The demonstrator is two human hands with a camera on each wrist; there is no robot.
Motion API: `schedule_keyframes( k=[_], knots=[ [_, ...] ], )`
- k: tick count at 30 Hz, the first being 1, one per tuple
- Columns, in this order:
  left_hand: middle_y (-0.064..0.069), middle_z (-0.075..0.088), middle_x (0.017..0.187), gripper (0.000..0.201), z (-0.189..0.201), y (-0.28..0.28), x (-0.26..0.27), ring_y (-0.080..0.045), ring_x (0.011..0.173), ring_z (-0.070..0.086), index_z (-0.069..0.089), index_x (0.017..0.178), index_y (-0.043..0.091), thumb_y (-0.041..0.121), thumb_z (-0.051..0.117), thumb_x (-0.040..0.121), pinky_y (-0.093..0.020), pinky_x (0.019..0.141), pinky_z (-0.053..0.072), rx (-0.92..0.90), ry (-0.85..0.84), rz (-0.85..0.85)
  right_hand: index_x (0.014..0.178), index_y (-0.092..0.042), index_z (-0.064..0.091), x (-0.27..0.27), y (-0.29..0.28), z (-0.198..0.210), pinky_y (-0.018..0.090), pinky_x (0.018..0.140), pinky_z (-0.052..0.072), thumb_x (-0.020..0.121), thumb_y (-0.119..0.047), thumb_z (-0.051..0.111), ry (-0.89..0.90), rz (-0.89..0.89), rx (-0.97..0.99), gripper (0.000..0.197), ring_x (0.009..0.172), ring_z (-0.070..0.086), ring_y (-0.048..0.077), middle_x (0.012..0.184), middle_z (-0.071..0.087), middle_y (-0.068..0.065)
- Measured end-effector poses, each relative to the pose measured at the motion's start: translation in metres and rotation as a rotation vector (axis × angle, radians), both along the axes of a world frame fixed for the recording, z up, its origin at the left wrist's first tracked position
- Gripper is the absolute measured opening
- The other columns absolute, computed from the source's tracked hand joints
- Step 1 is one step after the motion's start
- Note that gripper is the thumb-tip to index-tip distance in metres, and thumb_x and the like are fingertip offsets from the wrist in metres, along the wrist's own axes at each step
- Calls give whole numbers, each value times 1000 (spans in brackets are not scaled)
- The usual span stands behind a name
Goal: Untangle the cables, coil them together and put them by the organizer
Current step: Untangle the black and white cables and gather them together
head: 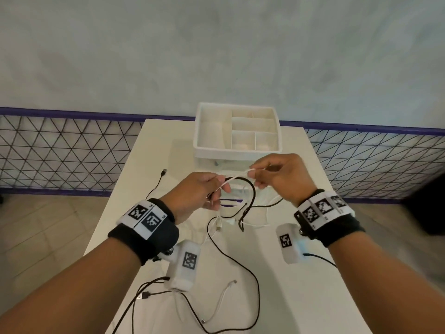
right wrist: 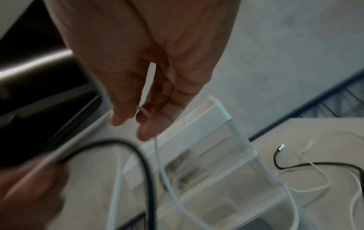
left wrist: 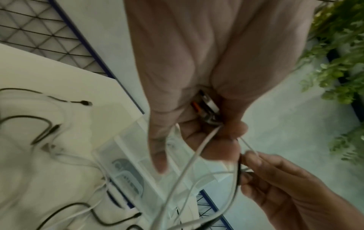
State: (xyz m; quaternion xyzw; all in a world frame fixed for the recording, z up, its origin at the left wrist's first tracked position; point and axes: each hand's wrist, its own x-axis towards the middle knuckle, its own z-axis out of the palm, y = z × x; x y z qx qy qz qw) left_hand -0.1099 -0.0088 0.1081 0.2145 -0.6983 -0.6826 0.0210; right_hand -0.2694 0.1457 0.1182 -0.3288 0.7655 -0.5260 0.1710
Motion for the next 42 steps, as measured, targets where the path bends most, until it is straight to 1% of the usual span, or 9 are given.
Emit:
schedule_keyframes(
  k=[5, 9, 12, 15, 20, 23, 27, 35, 42],
  knots=[
    [6, 51, 61, 31, -16, -4, 16, -23, 88, 69, 58, 85, 19, 36, 40, 105, -49, 89, 47, 60, -106, -106, 75, -26, 75, -34, 12, -8, 40, 86, 61, 78, -12, 82, 146, -349, -102, 16, 84, 74, 18, 89, 76, -3],
    [1, 39, 66, 29, -24, 1, 17, -11, 51, 41, 56, 85, 15, 29, 40, 105, -26, 49, 45, 100, -111, 68, 122, -19, 66, -12, 19, -31, 31, 93, 53, 81, -10, 76, 478, -300, 89, 43, 106, 62, 19, 124, 59, 7],
    [0, 36, 67, 28, -24, -7, 14, -9, 47, 28, 56, 87, 12, 21, 36, 105, -20, 42, 26, 41, -97, 259, 113, -11, 65, 46, 24, -58, 25, 74, 48, 77, -11, 73, 685, -84, 15, 37, 86, 54, 13, 107, 57, 8],
    [2, 33, 64, 25, -19, -14, 15, -9, 44, 26, 56, 91, 9, 17, 35, 104, -20, 41, 26, -16, -97, 279, 97, -22, 68, 96, 27, -95, 26, 66, 47, 83, -38, 69, 546, 418, 235, 22, 66, 45, 5, 85, 60, -8],
    [3, 35, 64, 27, -19, -15, 29, -10, 48, 28, 55, 94, 9, 26, 38, 106, -24, 47, 32, -27, -89, 248, 130, -31, 51, 151, 25, -152, 37, 95, 48, 67, -74, 69, 394, 923, 828, 78, 107, 57, 21, 125, 54, -6],
    [2, 35, 65, 28, -29, -14, 39, -11, 48, 28, 55, 90, 10, 25, 38, 106, -25, 48, 32, -33, -102, 248, 123, -23, 53, 170, 23, -173, 40, 92, 47, 74, -60, 70, 563, 1011, 852, 64, 106, 55, 28, 125, 51, 5],
    [1, 38, 66, 31, -45, -16, 56, -12, 50, 33, 53, 83, 11, 27, 39, 105, -28, 51, 35, -130, -158, 195, 111, -20, 61, 153, 13, -181, 32, 80, 42, 96, -36, 51, 507, 864, 764, 24, 103, 59, 31, 111, 62, 7],
    [1, 40, 68, 28, -67, -35, 88, -13, 53, 33, 48, 81, 14, 26, 39, 105, -28, 51, 29, -121, -248, 236, 108, -17, 62, 63, 21, -171, 39, 80, 51, 96, -25, 51, 422, 149, 853, 19, 99, 65, 37, 108, 70, 14],
    [-5, 71, 90, 23, -53, -13, 61, -18, 78, 67, 51, 89, 12, 24, 40, 105, -32, 69, 50, -5, -102, 267, 89, -27, 78, 59, 8, -102, 21, 67, 45, 94, -30, 65, 324, 239, 390, 14, 61, 58, 6, 63, 66, -16]
  ],
)
